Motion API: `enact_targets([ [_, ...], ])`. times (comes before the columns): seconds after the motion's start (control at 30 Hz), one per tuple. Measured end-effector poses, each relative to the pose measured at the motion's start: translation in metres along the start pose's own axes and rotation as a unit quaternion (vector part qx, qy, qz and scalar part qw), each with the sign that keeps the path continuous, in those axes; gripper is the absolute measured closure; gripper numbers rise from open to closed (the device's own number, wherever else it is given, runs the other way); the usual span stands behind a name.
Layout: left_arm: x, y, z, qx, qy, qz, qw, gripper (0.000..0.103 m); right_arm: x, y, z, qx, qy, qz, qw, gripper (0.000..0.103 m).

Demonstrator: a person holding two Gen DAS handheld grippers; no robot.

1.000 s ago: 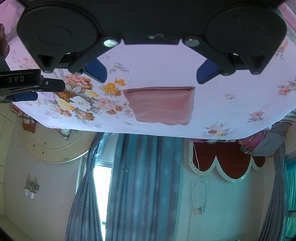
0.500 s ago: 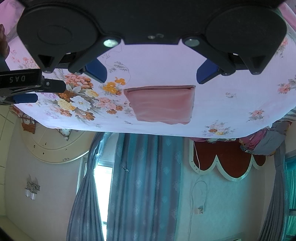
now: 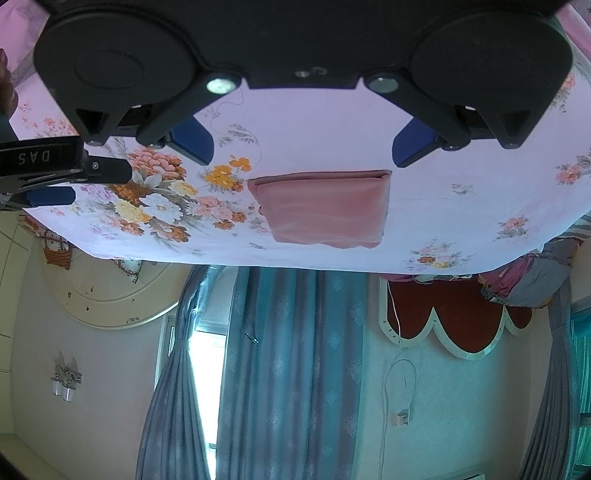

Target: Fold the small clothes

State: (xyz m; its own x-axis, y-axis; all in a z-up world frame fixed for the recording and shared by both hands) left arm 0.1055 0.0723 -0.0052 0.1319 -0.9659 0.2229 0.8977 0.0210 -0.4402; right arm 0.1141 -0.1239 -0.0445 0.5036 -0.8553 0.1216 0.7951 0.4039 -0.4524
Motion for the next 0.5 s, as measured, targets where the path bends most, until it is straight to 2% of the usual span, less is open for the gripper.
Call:
enact_targets([
  [0.5, 0.0002, 0.0027, 0.0006, 0.001, -0.001, -0.002, 1.0000, 0.000, 0.0033, 0.0001, -0.0033, 0.002, -0.006, 0.000, 1.000, 0.000],
])
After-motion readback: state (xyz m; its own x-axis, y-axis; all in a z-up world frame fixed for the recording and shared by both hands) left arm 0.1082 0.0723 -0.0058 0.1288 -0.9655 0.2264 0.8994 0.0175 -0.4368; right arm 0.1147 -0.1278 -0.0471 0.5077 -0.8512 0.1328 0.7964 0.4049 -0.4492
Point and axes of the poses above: each gripper's, at about its wrist camera, not at the fingertips, and y roughly the way its jaws point, x to its right, z to its top, the point moved 5 cm from there along y, roughly the way its jaws point, and after that the axes turned 12 degrees about -y, right-handed, at the moved point
